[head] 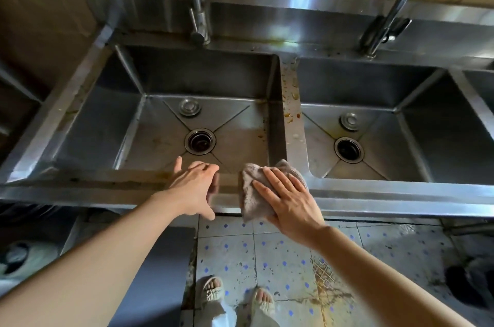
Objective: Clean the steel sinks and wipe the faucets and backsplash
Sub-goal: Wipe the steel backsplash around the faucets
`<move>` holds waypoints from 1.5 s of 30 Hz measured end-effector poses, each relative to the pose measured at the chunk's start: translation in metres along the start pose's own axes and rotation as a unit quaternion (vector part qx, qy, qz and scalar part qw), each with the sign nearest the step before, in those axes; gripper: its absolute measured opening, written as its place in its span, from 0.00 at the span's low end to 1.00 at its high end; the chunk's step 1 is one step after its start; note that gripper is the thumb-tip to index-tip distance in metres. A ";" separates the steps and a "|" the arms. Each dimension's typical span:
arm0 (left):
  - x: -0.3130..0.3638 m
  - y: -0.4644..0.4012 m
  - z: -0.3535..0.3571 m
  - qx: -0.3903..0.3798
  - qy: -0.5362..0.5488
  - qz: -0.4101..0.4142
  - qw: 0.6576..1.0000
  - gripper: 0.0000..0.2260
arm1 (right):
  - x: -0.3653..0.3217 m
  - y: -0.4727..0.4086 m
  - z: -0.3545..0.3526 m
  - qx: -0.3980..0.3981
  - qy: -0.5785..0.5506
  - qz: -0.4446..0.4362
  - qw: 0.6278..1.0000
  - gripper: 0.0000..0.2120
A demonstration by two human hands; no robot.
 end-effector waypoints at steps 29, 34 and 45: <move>0.065 -0.097 -0.056 0.045 0.182 0.063 0.980 0.19 | 0.099 -0.061 0.027 -0.112 -0.074 0.211 0.968 0.38; 0.071 -0.135 -0.076 0.067 0.194 0.028 0.978 0.21 | 0.140 -0.118 0.029 -0.099 -0.065 0.186 0.975 0.36; 0.087 -0.230 -0.130 0.167 0.224 -0.029 0.960 0.31 | 0.238 -0.258 0.032 -0.060 -0.050 0.125 0.989 0.35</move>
Point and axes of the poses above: each hand's wrist, its own y-axis away from the middle knuckle, its own z-axis out of the palm, x = y × z, the point moved 9 cm from there along -y, towards the middle knuckle, and after that the axes turned 11 degrees about y, right-handed, at the moved point
